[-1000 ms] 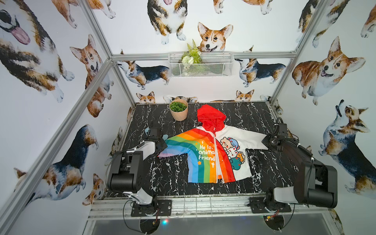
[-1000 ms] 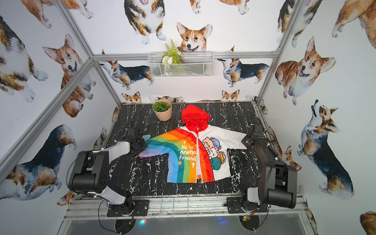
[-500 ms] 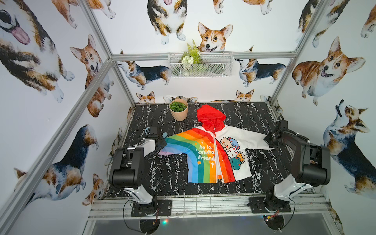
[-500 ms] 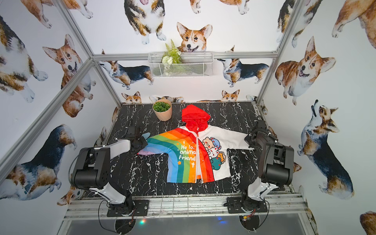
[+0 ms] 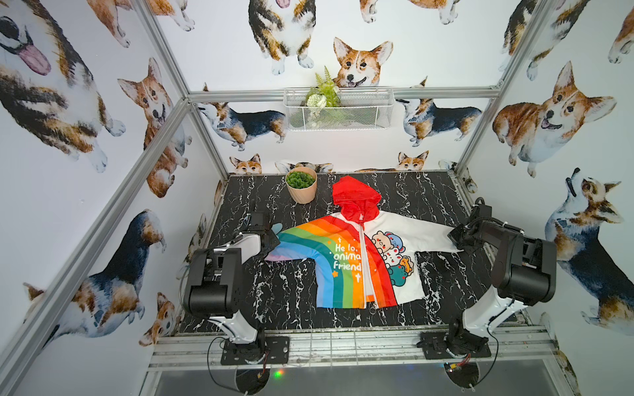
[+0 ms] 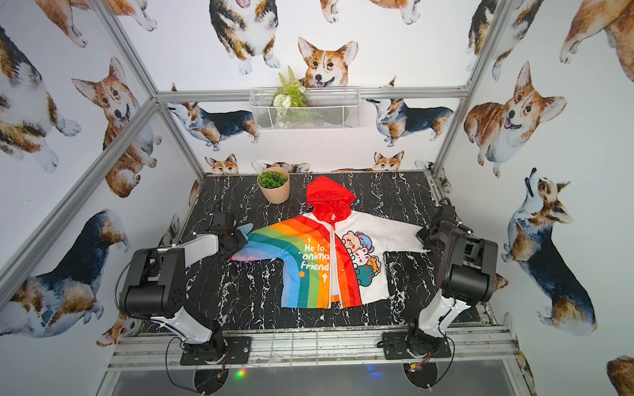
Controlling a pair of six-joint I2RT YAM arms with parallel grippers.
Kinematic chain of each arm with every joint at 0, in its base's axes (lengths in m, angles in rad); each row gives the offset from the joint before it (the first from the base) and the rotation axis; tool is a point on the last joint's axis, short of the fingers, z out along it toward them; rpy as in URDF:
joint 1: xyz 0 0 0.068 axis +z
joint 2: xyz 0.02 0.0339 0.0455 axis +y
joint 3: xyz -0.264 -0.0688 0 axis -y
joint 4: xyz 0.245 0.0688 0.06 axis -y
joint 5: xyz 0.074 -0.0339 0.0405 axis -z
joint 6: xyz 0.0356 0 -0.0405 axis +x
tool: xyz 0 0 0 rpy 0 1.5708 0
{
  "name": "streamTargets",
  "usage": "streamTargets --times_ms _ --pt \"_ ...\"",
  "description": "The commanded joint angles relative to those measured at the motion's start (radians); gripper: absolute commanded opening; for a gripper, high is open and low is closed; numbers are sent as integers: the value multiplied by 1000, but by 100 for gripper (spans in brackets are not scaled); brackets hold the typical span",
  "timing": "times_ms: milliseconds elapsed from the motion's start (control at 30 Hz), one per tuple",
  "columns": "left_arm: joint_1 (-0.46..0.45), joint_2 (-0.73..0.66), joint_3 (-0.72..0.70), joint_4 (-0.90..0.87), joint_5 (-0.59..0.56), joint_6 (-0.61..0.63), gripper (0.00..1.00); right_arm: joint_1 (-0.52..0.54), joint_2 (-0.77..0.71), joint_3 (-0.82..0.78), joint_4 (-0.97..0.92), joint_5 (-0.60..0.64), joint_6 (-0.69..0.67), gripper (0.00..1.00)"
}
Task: Unzip the jacket
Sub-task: Smooth out the jacket at the center of the board.
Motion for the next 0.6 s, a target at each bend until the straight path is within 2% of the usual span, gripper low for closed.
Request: streamTargets --times_ms 0,567 --pt "20 8 -8 -109 -23 -24 0 -32 6 -27 -59 30 40 0" --pt "54 -1 -38 -90 -10 -37 0 -81 -77 -103 -29 53 70 0"
